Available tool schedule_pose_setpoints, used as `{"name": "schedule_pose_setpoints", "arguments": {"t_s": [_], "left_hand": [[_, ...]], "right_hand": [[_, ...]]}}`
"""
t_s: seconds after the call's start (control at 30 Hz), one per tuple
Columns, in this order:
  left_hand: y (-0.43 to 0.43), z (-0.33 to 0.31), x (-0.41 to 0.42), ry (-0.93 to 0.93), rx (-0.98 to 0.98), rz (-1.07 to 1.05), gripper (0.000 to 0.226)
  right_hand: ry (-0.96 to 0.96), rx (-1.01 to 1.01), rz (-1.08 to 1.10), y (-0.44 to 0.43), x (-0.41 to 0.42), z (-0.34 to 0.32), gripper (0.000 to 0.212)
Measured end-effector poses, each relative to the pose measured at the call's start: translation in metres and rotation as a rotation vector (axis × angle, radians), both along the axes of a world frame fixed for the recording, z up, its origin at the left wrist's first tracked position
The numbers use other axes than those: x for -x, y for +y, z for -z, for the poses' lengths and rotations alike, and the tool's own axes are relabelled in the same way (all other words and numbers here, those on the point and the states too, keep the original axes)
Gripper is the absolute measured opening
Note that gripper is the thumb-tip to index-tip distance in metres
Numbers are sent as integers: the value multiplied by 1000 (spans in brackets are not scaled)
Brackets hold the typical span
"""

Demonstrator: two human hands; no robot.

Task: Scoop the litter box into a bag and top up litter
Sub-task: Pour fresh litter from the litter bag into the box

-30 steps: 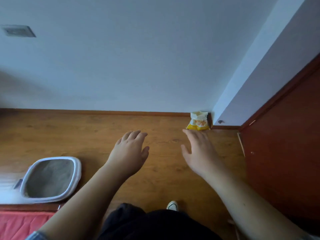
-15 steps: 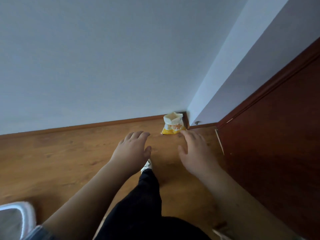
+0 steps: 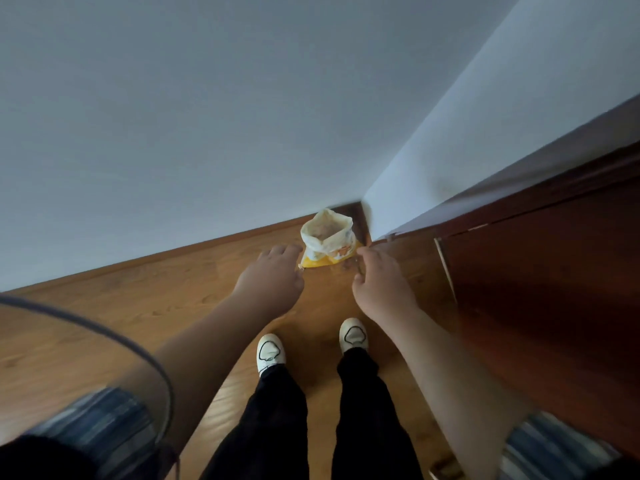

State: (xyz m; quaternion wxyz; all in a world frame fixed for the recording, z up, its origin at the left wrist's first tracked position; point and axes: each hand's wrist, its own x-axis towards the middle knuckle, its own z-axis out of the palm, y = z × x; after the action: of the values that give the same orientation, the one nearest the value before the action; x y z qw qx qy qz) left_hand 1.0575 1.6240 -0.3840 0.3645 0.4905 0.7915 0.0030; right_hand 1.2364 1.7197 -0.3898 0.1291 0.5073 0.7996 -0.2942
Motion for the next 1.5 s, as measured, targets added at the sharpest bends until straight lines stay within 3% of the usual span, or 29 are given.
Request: {"name": "schedule_pose_setpoints", "arguments": {"t_s": [0.2,0.37,0.5,0.57,0.73,0.87,1.13,1.33,1.5], "left_hand": [[50,189,1,-12,200,-42,54],[91,344,-6,2,227,-146,67],[120,420,-16,-2,231,-201,90],[129,442,-22,-21,226,-213,90],[126,459,-31,-33,174,-261,52],[104,446,-40,-44,147,-282,32],[49,407,-48,-38,163,-310,28],[10,427,-66,-20,242,-244,43],[-6,445,-76,-64,258,-300,45]], "right_hand": [[-51,45,-68,71,18,198,53],[-93,38,-194,109,25,347,65],[-137,-46,-315,133,32,424,85],[-127,-76,-348,138,32,447,84],[29,-127,-308,127,13,461,46],[118,-89,-272,106,-14,446,30],[119,3,-263,61,-24,408,34],[-67,131,-353,33,-18,416,46],[156,3,-363,42,14,416,38]]}}
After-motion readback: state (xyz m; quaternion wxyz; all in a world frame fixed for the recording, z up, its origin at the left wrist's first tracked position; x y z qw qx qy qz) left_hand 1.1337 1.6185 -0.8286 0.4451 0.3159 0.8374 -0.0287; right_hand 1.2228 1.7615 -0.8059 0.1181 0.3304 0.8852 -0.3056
